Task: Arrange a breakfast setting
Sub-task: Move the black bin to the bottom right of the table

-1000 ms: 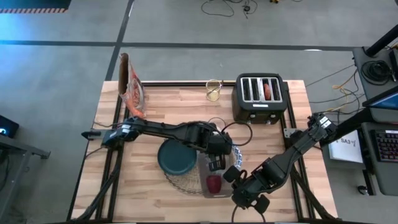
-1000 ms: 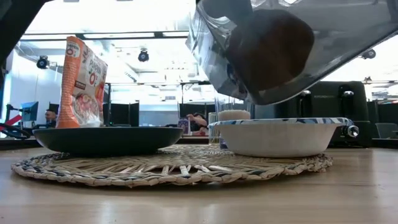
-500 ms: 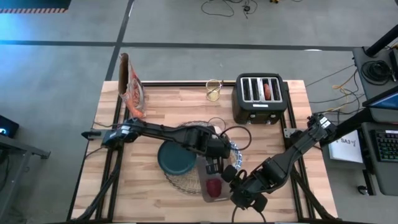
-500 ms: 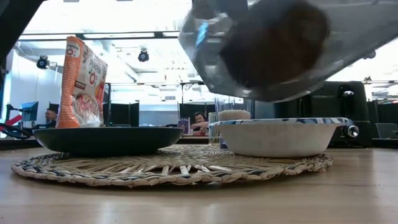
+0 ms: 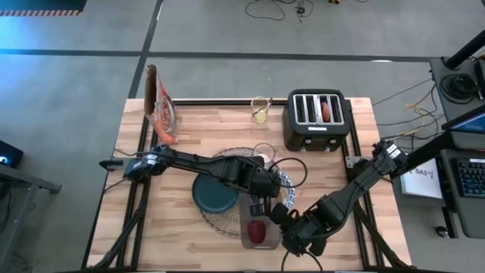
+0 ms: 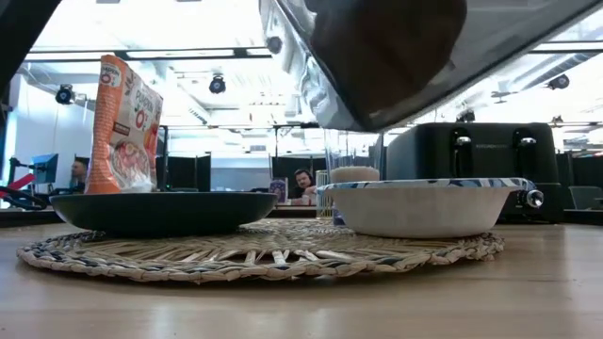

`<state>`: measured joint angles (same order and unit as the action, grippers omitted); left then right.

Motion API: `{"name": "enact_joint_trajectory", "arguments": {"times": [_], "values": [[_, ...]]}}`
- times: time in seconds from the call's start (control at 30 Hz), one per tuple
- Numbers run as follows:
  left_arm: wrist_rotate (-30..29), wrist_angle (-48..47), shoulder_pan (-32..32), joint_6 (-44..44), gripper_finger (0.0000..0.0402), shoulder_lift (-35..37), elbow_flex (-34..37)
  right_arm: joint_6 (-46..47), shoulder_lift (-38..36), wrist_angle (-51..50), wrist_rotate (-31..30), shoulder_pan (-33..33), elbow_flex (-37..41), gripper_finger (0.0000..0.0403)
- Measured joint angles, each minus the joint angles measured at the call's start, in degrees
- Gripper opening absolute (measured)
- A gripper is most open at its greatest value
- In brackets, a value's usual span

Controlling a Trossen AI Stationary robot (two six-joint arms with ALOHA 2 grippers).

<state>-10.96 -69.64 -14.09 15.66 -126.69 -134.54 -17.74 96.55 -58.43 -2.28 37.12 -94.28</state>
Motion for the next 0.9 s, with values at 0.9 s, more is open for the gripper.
{"name": "enact_joint_trajectory", "arguments": {"times": [0.9], "values": [[6.00, -0.89, -0.17, -2.23, 0.0000, -0.26, -0.33, -19.28, 1.42, 1.92, -2.42, 0.00, -2.01, 0.0109]]}}
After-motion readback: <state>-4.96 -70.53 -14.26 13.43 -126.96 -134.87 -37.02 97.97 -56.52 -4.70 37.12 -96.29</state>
